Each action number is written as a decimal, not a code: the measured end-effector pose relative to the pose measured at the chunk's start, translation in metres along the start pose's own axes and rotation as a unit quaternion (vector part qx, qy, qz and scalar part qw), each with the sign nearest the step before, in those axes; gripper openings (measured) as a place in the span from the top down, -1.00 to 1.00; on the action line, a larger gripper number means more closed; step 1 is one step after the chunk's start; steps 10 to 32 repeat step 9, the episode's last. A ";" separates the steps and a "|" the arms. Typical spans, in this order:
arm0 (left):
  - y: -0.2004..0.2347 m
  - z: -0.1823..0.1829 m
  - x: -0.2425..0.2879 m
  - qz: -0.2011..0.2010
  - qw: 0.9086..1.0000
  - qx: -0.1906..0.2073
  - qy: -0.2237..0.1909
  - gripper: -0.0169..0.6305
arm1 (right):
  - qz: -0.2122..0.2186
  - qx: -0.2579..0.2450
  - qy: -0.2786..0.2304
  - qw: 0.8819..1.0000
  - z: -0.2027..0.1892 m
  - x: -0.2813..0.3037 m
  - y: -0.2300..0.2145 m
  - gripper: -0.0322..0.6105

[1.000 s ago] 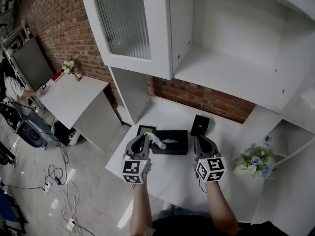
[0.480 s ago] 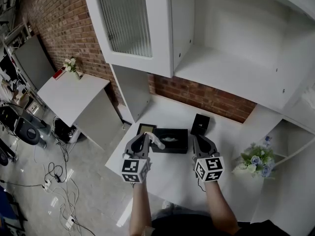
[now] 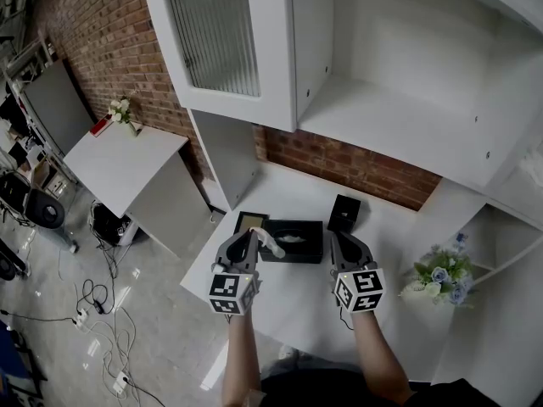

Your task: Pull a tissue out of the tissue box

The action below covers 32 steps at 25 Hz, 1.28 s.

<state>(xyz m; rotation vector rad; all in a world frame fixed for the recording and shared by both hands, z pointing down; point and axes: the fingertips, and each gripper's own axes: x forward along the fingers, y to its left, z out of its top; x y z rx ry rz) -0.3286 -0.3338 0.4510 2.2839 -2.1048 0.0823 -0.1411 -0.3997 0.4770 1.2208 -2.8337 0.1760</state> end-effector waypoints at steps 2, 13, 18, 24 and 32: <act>0.000 -0.001 0.000 -0.002 1.000 -0.001 0.002 0.91 | 0.000 0.000 0.001 1.000 -0.001 0.000 0.001 0.91; -0.001 -0.001 0.000 -0.005 1.000 0.000 0.004 0.91 | 0.000 0.002 0.003 1.000 -0.002 -0.001 0.002 0.91; -0.001 -0.001 0.000 -0.005 1.000 0.000 0.004 0.91 | 0.000 0.002 0.003 1.000 -0.002 -0.001 0.002 0.91; -0.001 -0.001 0.000 -0.005 1.000 0.000 0.004 0.91 | 0.000 0.002 0.003 1.000 -0.002 -0.001 0.002 0.91; -0.001 -0.001 0.000 -0.005 1.000 0.000 0.004 0.91 | 0.000 0.002 0.003 1.000 -0.002 -0.001 0.002 0.91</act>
